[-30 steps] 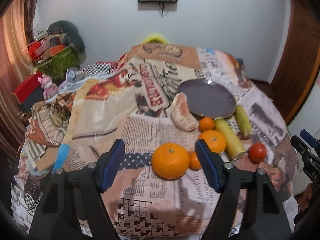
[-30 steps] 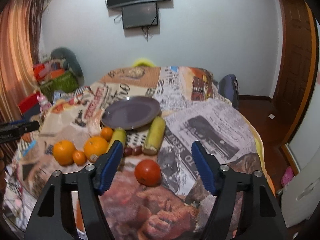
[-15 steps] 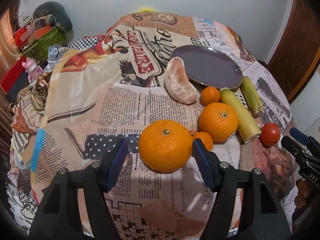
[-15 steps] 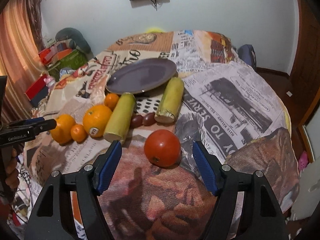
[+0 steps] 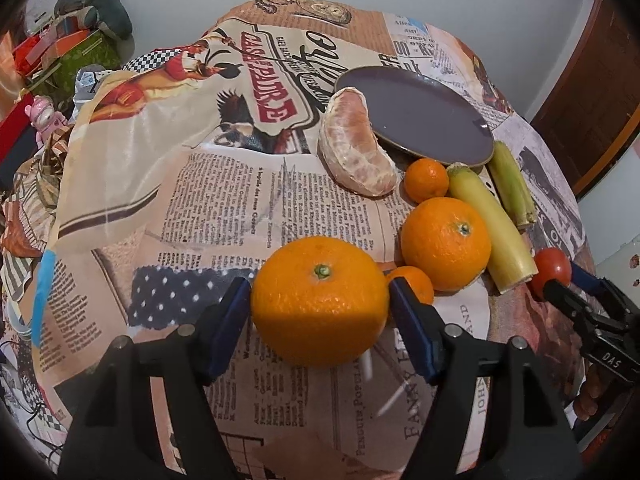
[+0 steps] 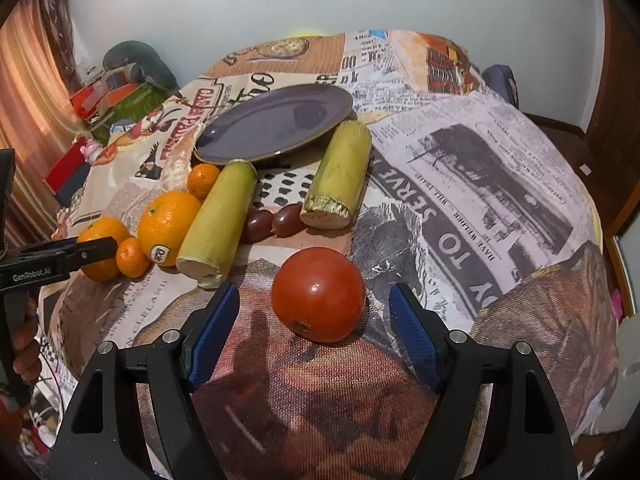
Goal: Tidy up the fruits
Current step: 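Close left gripper on the large orange while right gripper closes on the tomato, then lift and carry the orange with left tool while right tool carries tomato to plate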
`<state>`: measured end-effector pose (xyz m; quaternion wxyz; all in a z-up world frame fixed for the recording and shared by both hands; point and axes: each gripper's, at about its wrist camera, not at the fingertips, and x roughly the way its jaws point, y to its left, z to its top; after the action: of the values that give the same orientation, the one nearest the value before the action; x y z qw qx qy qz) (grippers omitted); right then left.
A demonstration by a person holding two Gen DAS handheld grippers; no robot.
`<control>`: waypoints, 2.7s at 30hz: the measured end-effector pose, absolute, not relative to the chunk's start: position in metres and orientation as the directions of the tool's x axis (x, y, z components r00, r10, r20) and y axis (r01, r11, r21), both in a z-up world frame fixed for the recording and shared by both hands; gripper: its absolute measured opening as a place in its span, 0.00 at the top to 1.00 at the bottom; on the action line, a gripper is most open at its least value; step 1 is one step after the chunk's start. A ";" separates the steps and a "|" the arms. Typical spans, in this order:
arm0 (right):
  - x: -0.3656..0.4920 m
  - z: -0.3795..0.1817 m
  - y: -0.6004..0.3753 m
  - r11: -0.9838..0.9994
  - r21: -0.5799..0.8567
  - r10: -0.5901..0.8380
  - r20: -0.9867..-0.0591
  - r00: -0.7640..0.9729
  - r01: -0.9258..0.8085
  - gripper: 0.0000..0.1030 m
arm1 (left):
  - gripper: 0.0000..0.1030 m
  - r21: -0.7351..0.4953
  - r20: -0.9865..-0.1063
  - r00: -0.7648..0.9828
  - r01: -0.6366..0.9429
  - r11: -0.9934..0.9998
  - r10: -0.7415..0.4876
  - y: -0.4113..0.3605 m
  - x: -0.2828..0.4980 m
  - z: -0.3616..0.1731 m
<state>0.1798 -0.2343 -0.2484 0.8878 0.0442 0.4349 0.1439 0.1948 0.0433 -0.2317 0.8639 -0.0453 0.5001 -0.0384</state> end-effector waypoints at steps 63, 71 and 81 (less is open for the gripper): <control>0.278 -0.155 -0.220 0.953 0.060 0.274 -0.587 0.762 -0.297 0.55 | 0.33 -0.147 -0.745 0.641 0.115 0.982 -0.187 0.010 0.306 -0.123; 0.311 -0.168 -0.212 0.945 0.053 0.286 -0.606 0.742 -0.321 0.55 | 0.33 -0.135 -0.752 0.633 0.122 0.983 -0.182 0.004 0.351 -0.134; 0.357 -0.197 -0.207 0.944 0.074 0.287 -0.667 0.687 -0.323 0.55 | 0.33 -0.117 -0.786 0.591 0.148 0.982 -0.183 -0.016 0.397 -0.167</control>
<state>0.3566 -0.2065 -0.1972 0.9182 -0.0245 0.3587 0.1661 0.3966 -0.0157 -0.1666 0.8917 -0.0198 0.4426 -0.0926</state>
